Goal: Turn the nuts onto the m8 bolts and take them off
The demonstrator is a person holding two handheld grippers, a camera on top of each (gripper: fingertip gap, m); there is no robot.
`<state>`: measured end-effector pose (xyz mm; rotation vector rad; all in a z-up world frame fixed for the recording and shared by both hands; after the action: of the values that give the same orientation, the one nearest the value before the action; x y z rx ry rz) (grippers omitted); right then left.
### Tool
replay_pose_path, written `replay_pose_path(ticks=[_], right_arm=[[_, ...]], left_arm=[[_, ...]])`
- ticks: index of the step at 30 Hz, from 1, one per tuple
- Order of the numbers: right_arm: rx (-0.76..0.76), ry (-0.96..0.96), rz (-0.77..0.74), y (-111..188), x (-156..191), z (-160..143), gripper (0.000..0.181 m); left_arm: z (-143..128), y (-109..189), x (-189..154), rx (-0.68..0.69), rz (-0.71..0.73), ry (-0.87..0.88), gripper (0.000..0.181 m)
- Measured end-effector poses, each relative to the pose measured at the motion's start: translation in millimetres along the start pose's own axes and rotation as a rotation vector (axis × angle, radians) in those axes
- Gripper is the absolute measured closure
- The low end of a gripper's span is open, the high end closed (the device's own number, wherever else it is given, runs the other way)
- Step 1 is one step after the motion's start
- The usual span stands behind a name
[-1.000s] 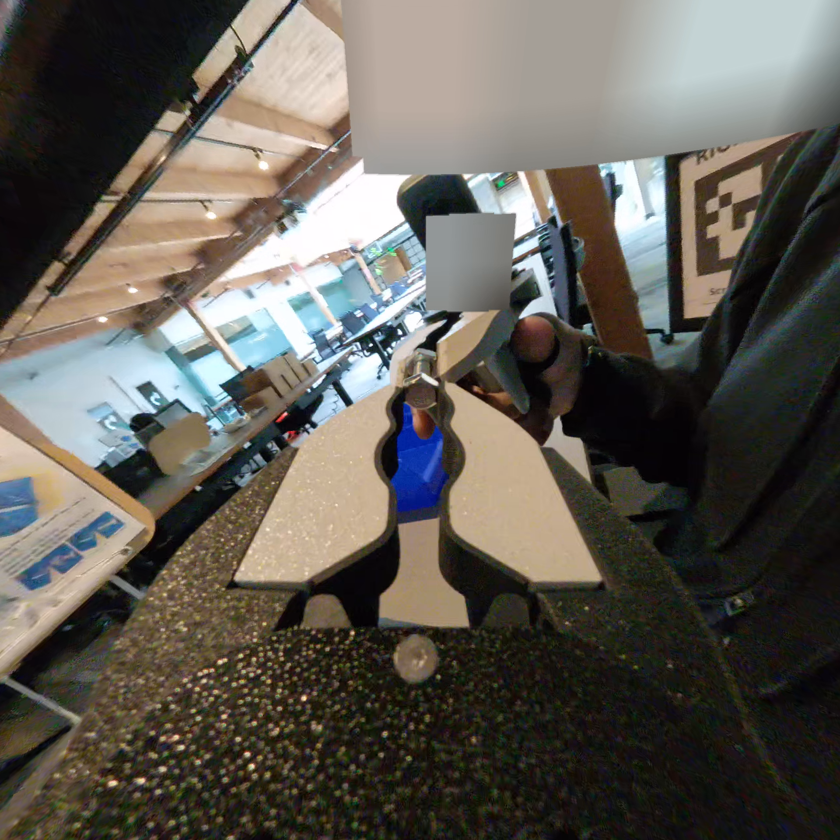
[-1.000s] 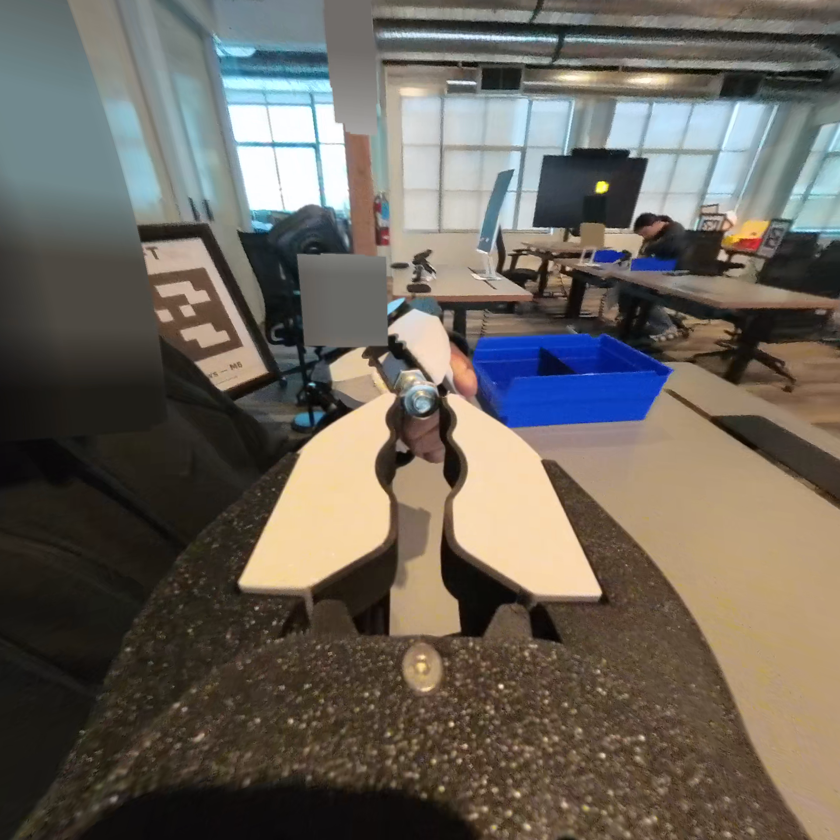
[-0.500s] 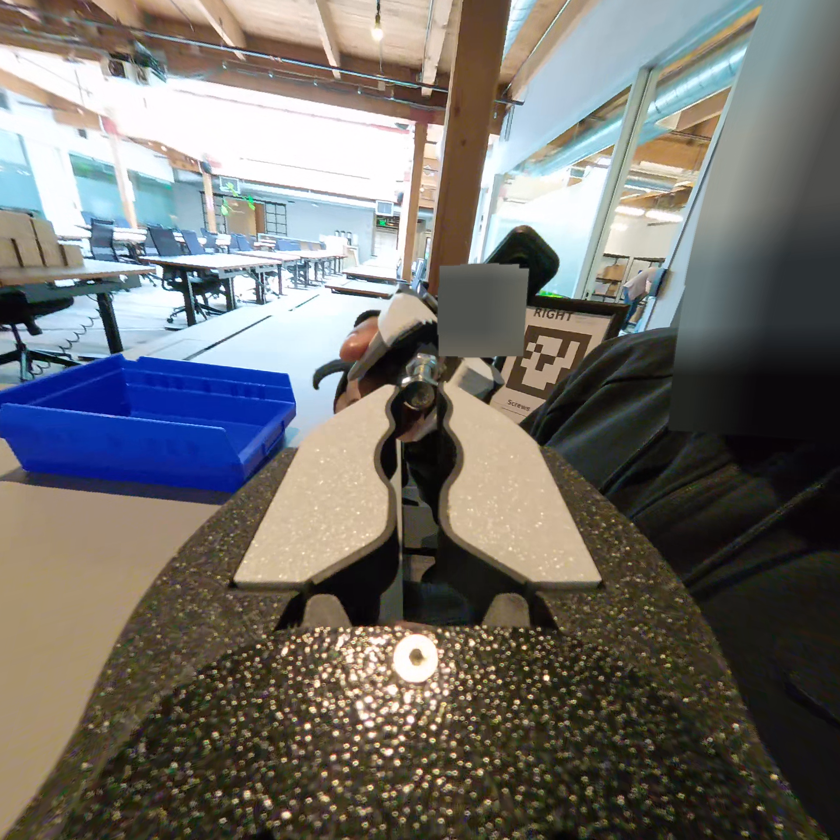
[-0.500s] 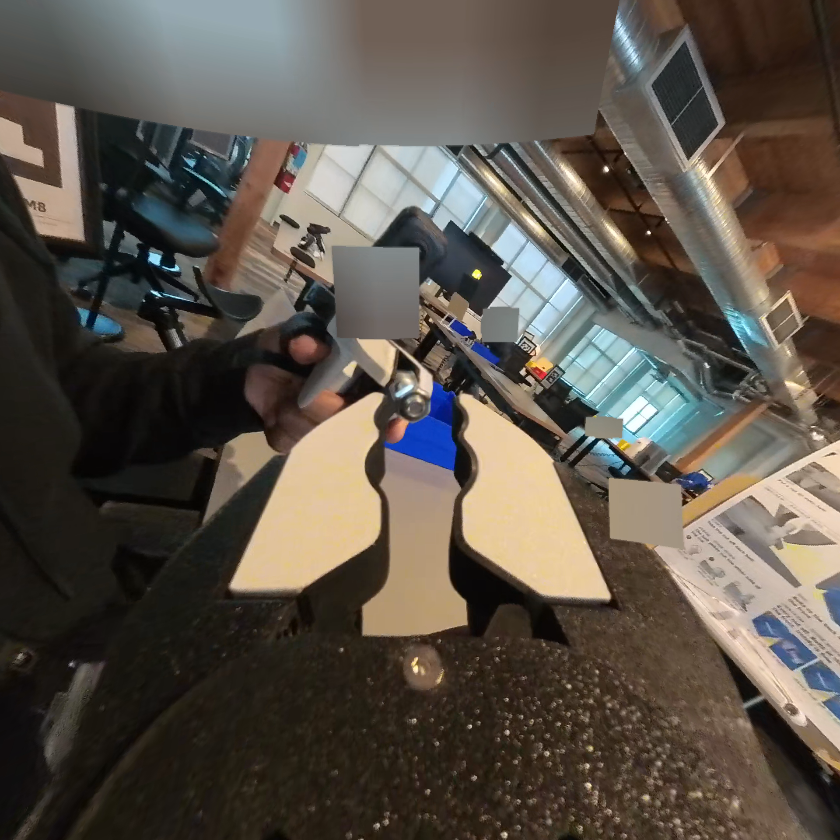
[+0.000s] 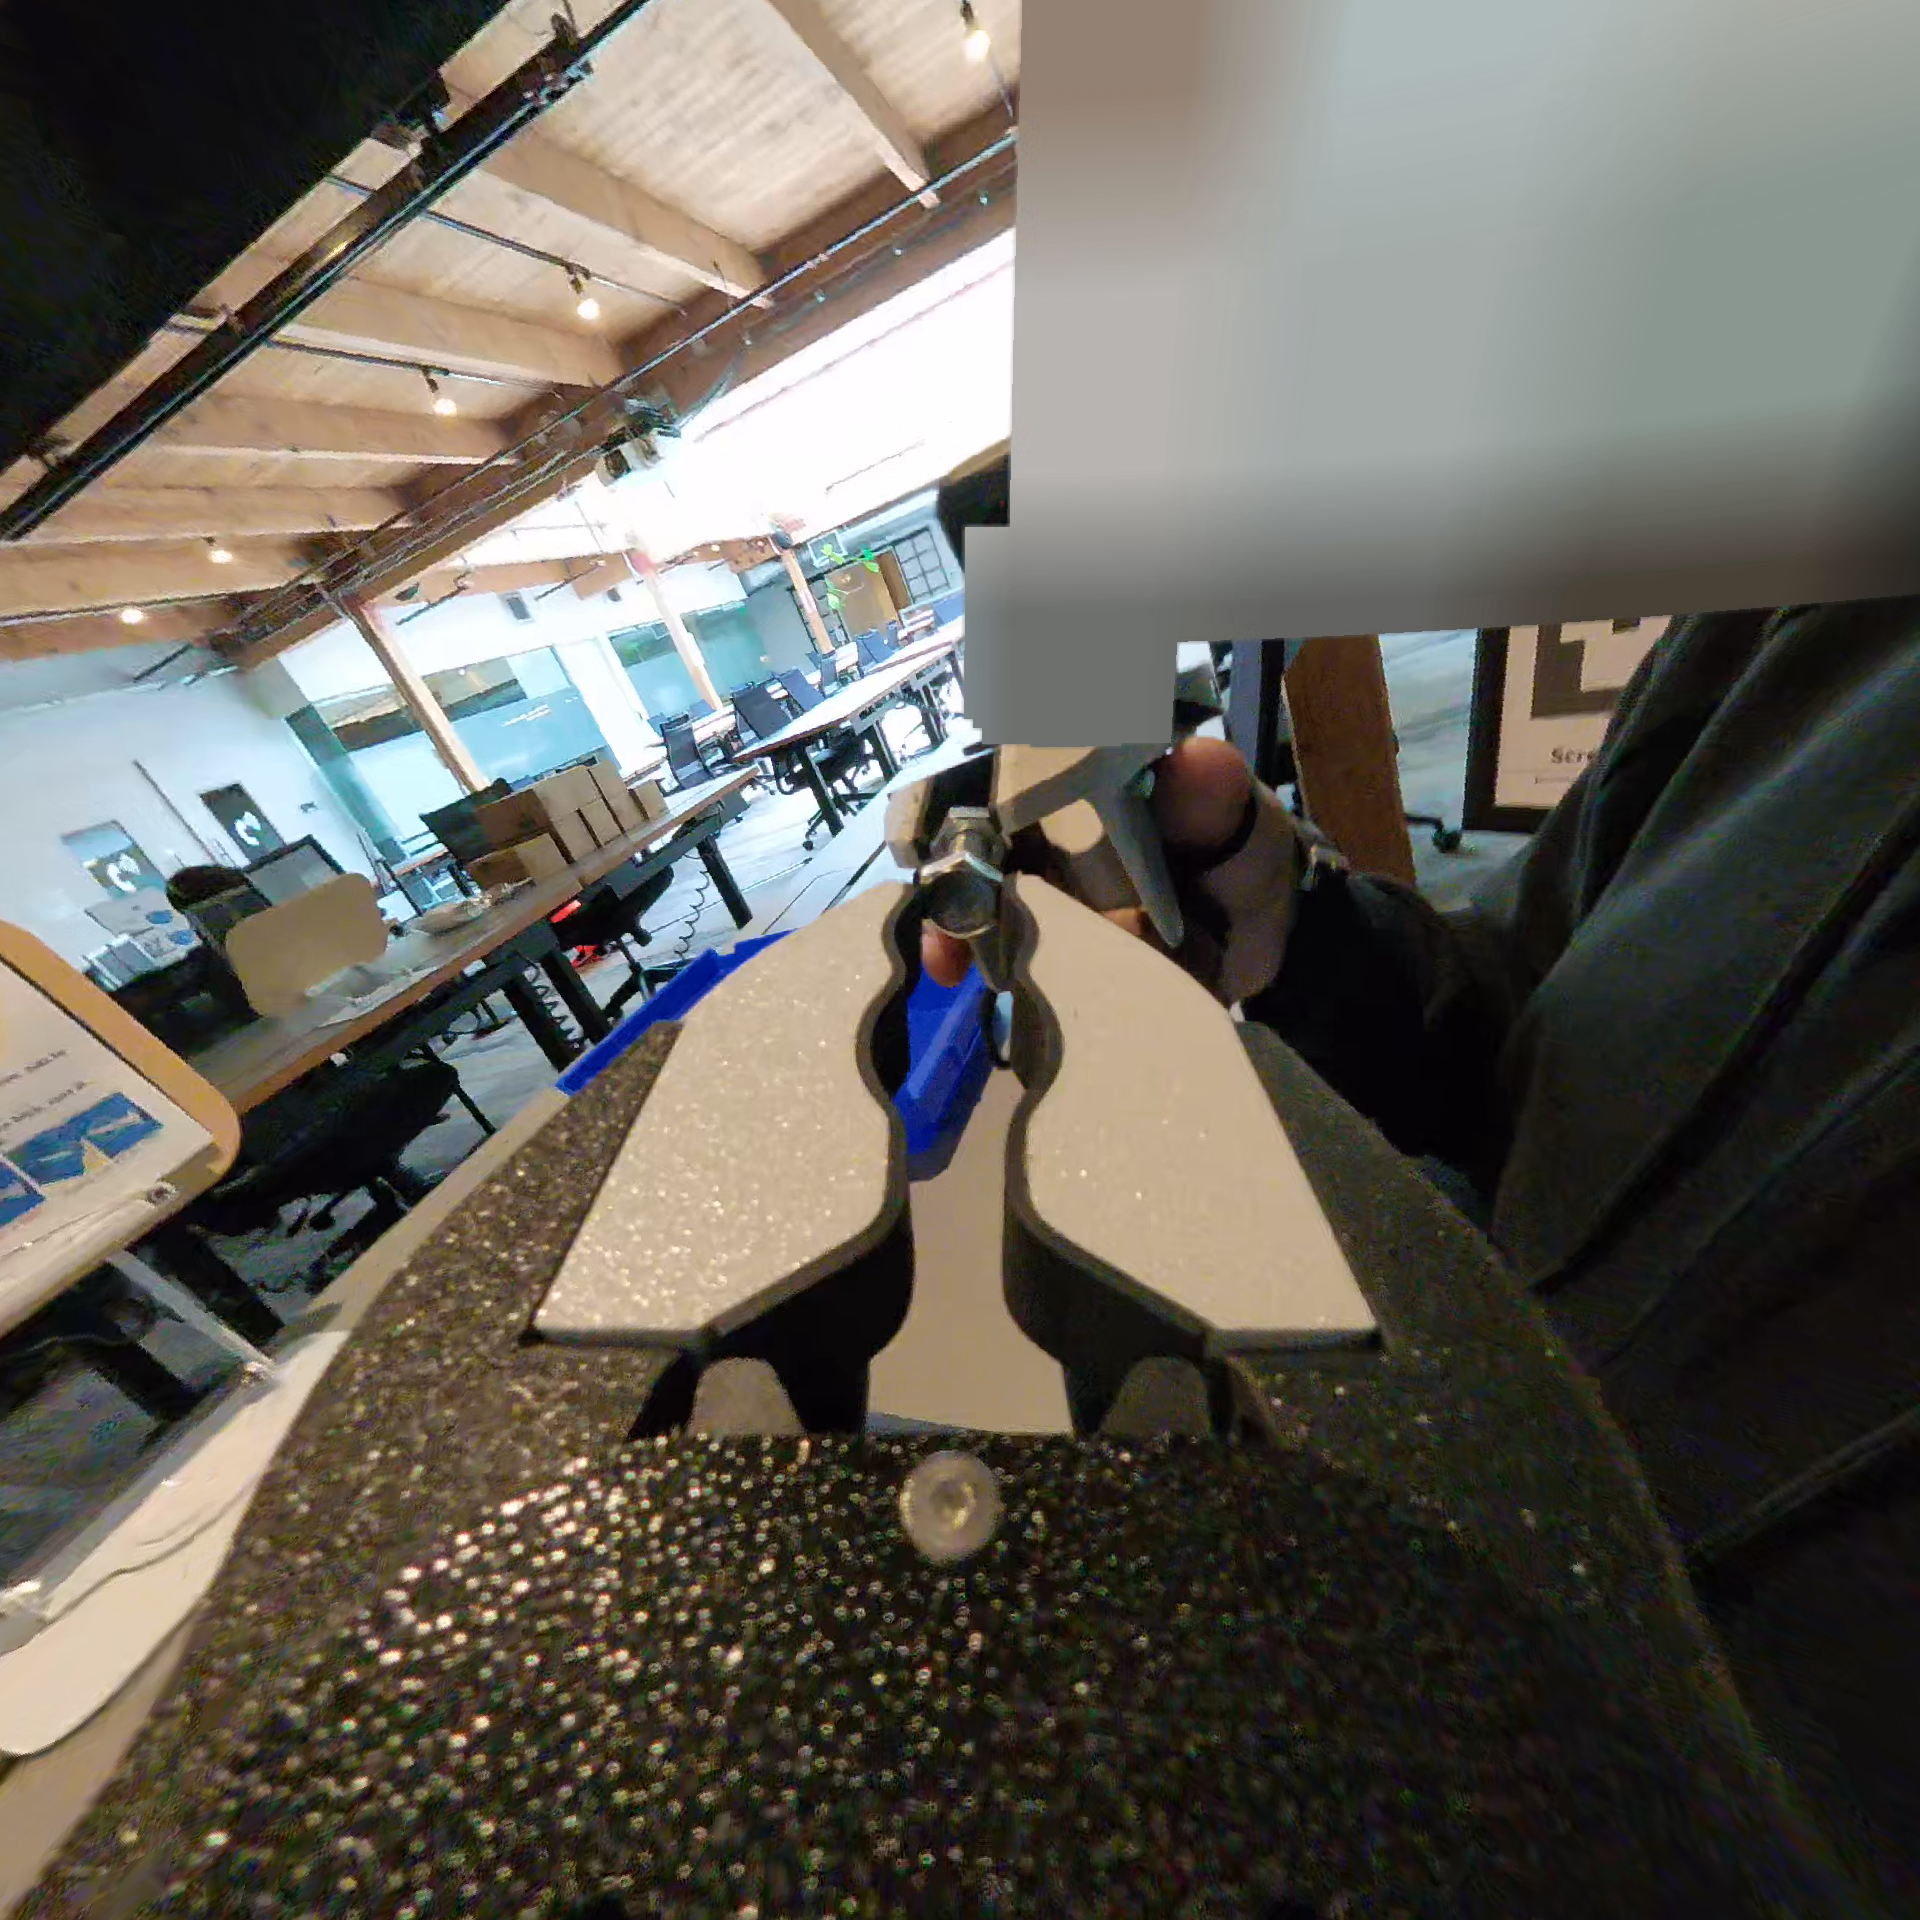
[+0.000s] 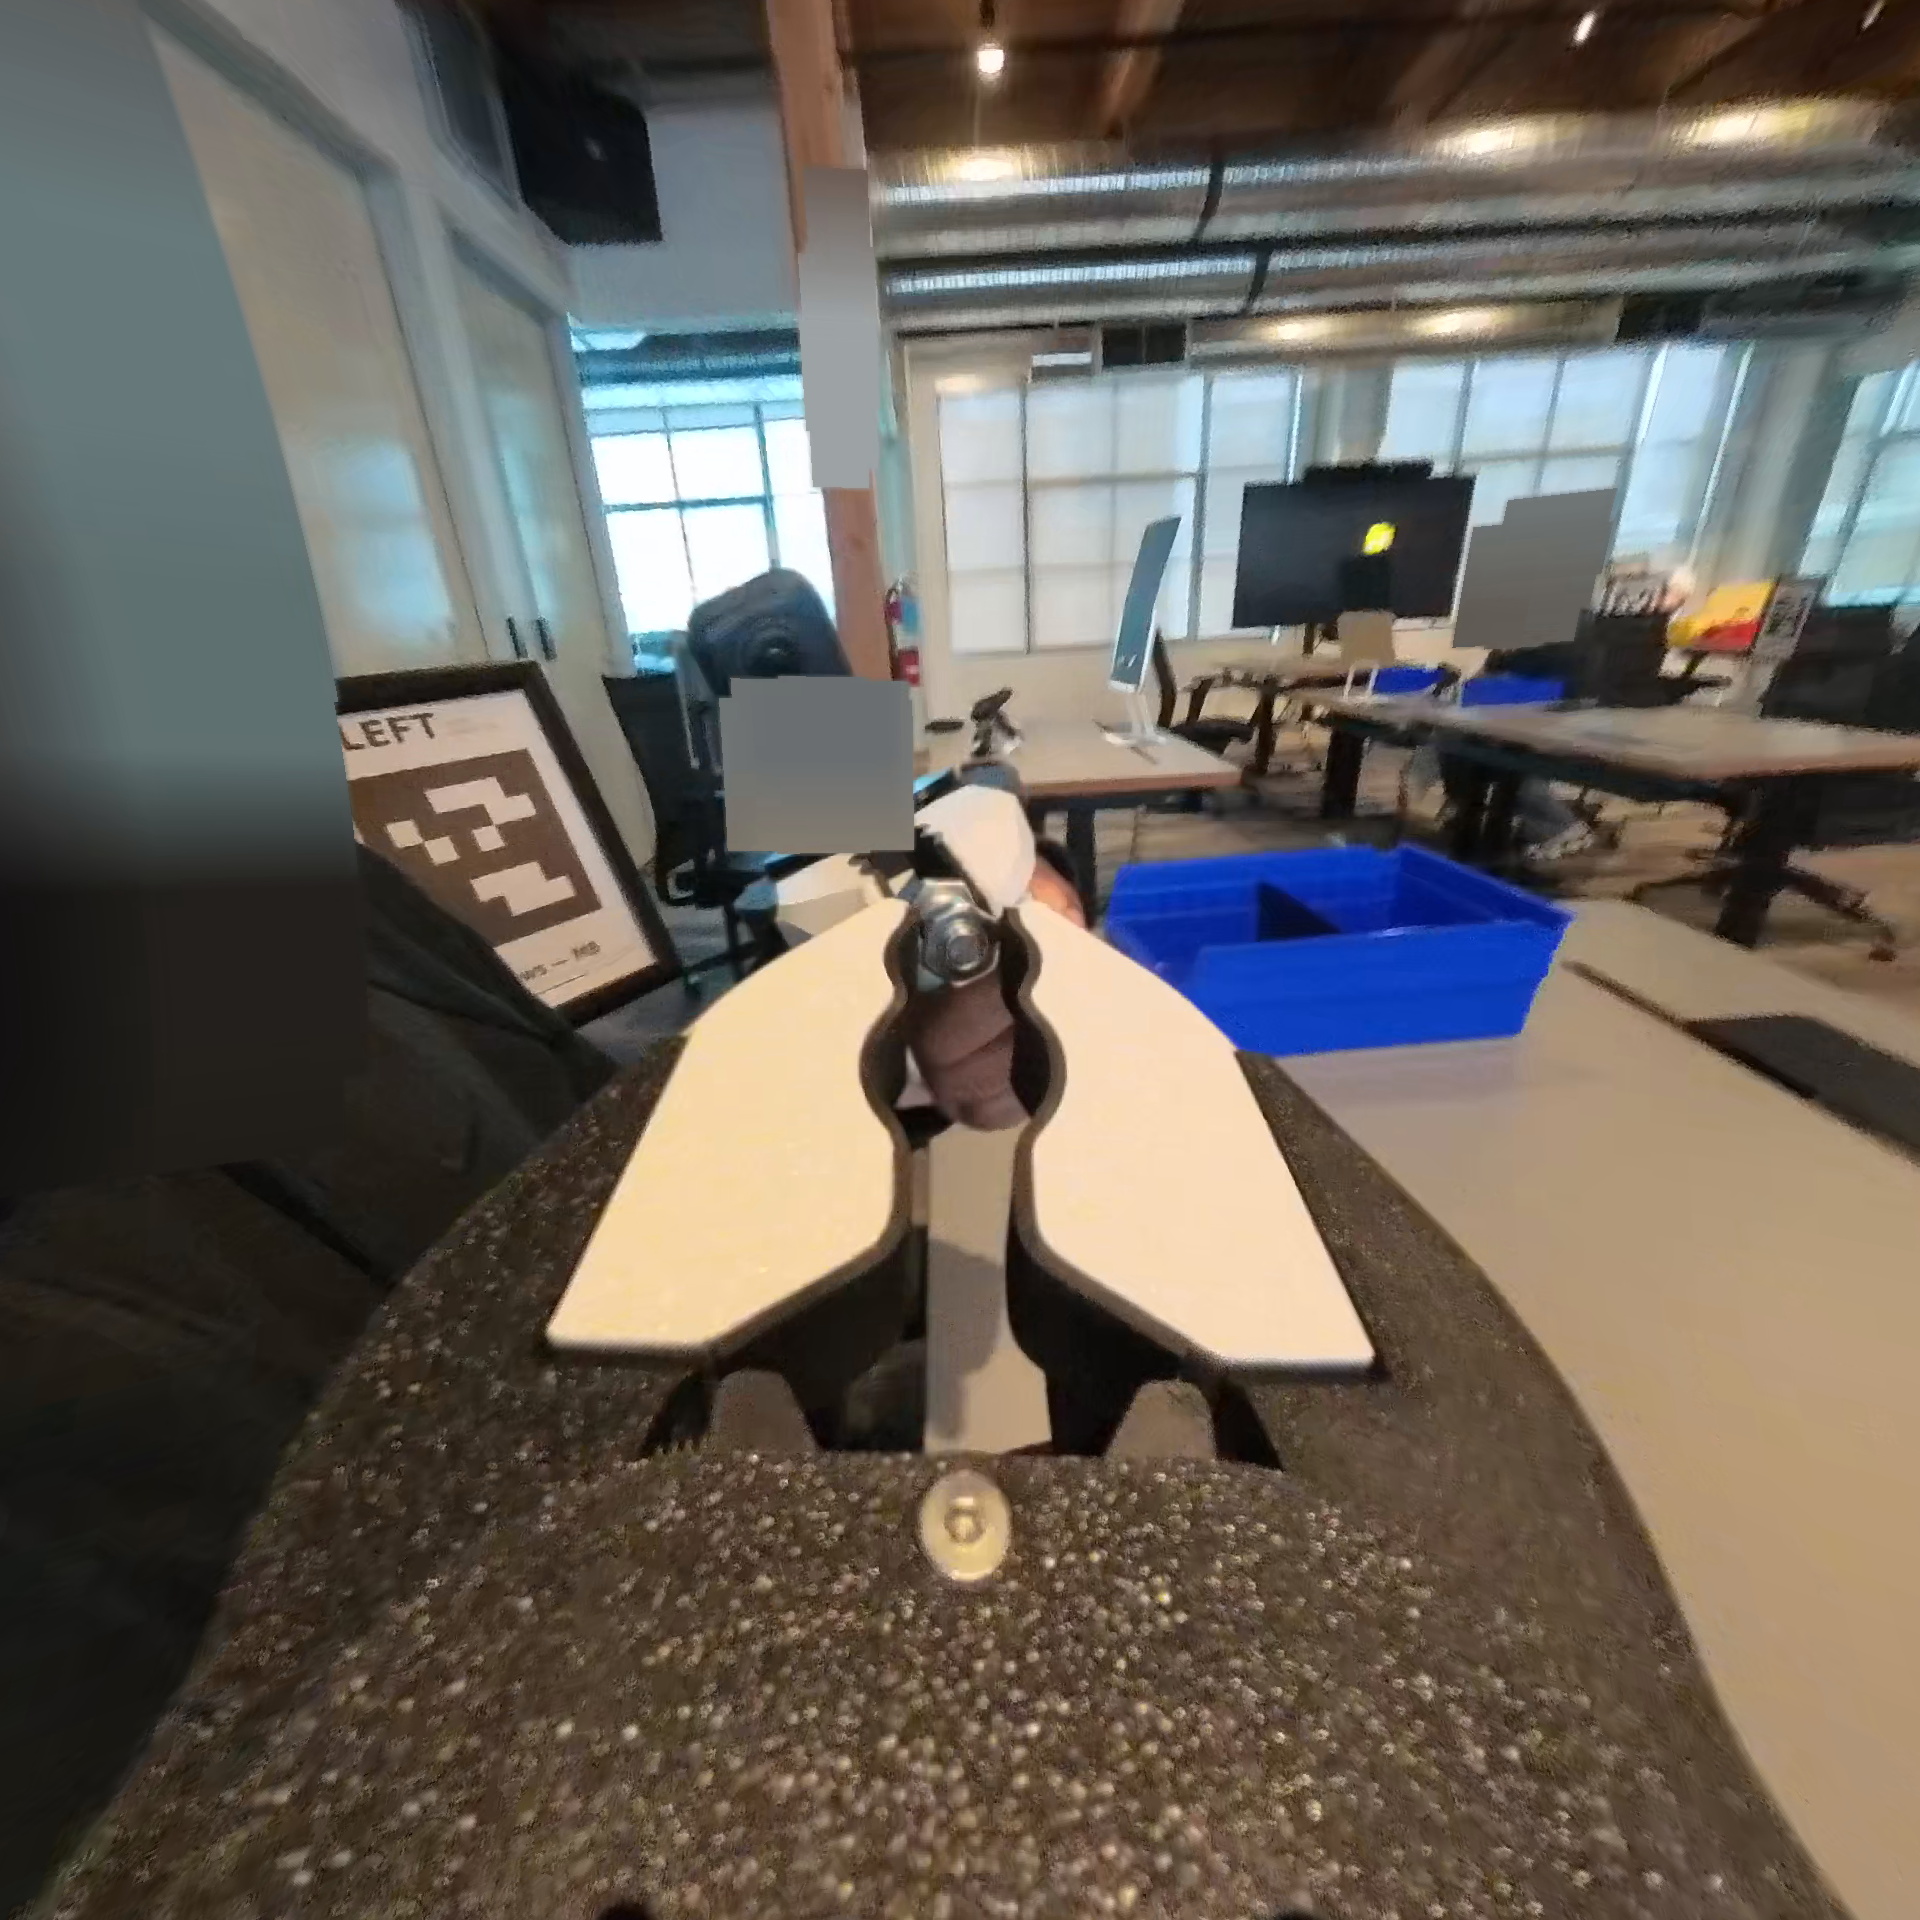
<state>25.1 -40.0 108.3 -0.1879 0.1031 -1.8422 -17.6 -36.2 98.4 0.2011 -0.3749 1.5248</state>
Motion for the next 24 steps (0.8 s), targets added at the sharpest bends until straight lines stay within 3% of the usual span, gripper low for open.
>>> replay_pose_path(ticks=[4,10,24], right_arm=[[-0.056,0.165,-0.058,2,-3,6,0.160],[-0.008,0.499,-0.123,5,2,0,0.150],[0.048,0.576,-0.106,-1,4,-12,0.152]], left_arm=[[3,5,3,-0.059,-0.062,0.179,0.168],[0,5,1,-0.105,-0.194,0.424,0.168],[-10,-5,-9,-0.040,-0.253,0.445,0.168]])
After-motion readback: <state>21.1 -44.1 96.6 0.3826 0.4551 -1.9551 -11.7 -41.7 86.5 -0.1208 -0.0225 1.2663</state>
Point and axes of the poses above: each gripper's, where its closed fingertips meet, y back along the fingers, z out of its top, x = y × z across the jaws, the point moved 2 cm from there along y, back along the fingers, and after that the axes turned 6 degrees about -z, right-handed, at the moved point
